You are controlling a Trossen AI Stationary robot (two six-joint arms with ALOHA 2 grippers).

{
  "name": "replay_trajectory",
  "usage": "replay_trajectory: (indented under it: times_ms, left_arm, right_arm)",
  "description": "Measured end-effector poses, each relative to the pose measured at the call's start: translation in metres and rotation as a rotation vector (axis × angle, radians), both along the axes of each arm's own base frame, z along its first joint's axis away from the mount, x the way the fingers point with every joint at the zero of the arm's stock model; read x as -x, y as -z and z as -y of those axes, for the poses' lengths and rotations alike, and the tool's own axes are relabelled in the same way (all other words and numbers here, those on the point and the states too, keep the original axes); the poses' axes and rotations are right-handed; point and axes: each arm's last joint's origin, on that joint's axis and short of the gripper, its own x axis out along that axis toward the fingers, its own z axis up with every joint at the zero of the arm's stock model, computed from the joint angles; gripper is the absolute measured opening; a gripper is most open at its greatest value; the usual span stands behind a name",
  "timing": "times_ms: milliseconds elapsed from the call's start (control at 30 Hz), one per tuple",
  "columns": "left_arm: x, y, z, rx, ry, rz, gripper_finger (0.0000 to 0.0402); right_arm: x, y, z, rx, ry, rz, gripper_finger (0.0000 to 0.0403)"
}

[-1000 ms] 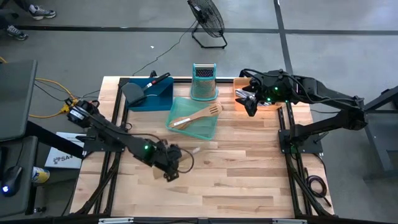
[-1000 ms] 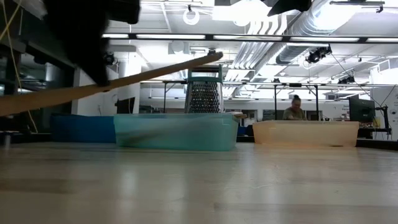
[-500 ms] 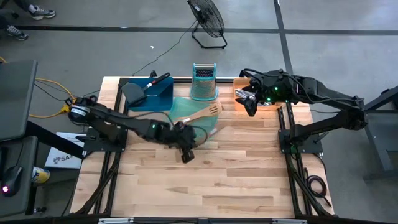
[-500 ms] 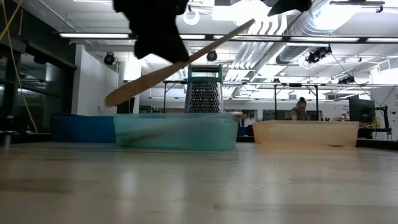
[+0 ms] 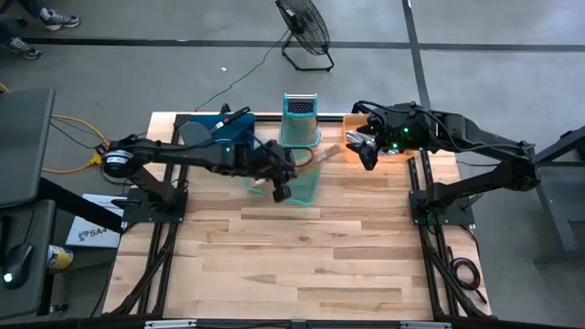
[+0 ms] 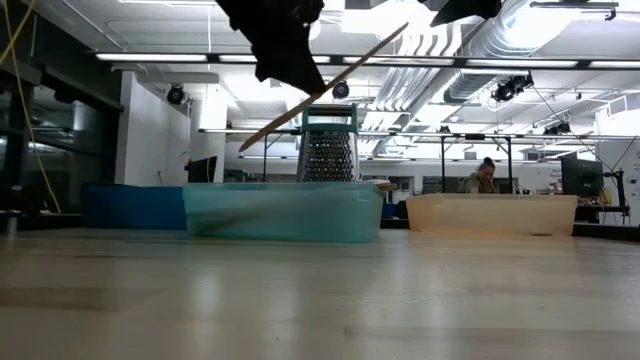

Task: Pick & Place Kitchen Items
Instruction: Put the wooden spoon into the green bin

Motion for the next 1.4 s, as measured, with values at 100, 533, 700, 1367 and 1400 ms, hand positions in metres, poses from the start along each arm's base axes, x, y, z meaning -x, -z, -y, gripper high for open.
replay_trajectory:
  times_ms: [100, 533, 700, 1367, 1400]
  left_arm:
    - [0.001, 0.003, -0.01, -0.061, -0.057, -0.032, 0.0069]
    - [-0.007, 0.04, -0.04, -0.133, -0.169, -0.236, 0.0069]
    - [-0.009, 0.054, -0.043, -0.104, -0.184, -0.299, 0.0069]
    - [-0.002, 0.075, -0.04, -0.022, -0.215, -0.357, 0.0069]
    - [-0.002, 0.075, -0.04, -0.022, -0.216, -0.357, 0.0069]
  right_arm:
    - [0.0, 0.0, 0.0, 0.01, 0.013, -0.002, 0.029]
    - [0.0, 0.0, 0.0, -0.01, 0.029, 0.008, 0.029]
    - [0.0, 0.0, 0.0, -0.024, 0.039, 0.014, 0.029]
    - [0.0, 0.0, 0.001, -0.012, 0.063, 0.013, 0.029]
    - [0.0, 0.0, 0.001, -0.012, 0.063, 0.013, 0.029]
